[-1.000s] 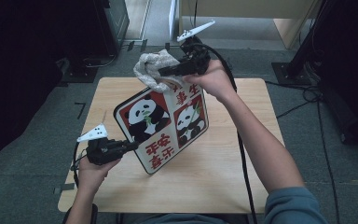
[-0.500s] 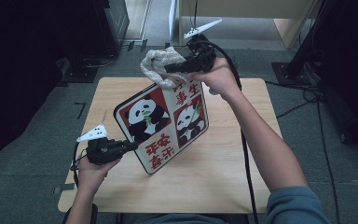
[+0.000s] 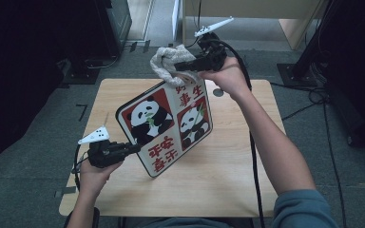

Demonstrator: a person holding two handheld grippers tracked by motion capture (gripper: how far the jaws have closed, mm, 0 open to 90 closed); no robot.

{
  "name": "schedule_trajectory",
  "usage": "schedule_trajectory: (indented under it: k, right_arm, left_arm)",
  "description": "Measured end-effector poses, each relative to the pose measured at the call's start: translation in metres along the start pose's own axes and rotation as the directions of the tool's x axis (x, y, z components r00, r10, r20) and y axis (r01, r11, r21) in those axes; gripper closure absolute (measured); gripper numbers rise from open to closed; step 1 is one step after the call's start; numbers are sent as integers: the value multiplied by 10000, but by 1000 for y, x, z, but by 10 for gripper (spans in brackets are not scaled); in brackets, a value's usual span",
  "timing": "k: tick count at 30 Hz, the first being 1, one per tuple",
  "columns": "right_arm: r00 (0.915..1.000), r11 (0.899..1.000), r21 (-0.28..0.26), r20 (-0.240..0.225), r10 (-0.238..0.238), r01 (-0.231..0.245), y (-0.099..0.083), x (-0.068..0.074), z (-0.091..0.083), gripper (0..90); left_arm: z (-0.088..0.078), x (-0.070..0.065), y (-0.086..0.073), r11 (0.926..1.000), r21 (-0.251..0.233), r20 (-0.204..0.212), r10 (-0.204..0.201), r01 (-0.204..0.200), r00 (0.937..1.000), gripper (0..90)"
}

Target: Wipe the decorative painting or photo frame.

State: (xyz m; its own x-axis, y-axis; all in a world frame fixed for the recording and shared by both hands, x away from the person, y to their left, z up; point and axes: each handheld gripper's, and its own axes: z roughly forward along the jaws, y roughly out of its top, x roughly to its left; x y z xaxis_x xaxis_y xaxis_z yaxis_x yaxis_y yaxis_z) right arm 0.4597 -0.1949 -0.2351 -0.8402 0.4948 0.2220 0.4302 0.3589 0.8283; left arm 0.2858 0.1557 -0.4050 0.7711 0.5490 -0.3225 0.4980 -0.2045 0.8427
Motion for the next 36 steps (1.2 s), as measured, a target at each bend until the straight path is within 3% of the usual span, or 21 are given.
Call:
schedule_trajectory:
  k: [19, 36]
  right_arm:
    - [9979, 9989, -242, 493, 409, -397, -5, -21, -15, 655]
    - [9876, 9964, -243, 1329, 833, -808, -10, -38, -33, 654]
  left_arm:
    - [-1, 2, 0, 9999, -57, 2, -101, 101, 9999, 788]
    - [-2, 5, -1, 9999, -74, -46, -93, 92, 9999, 788]
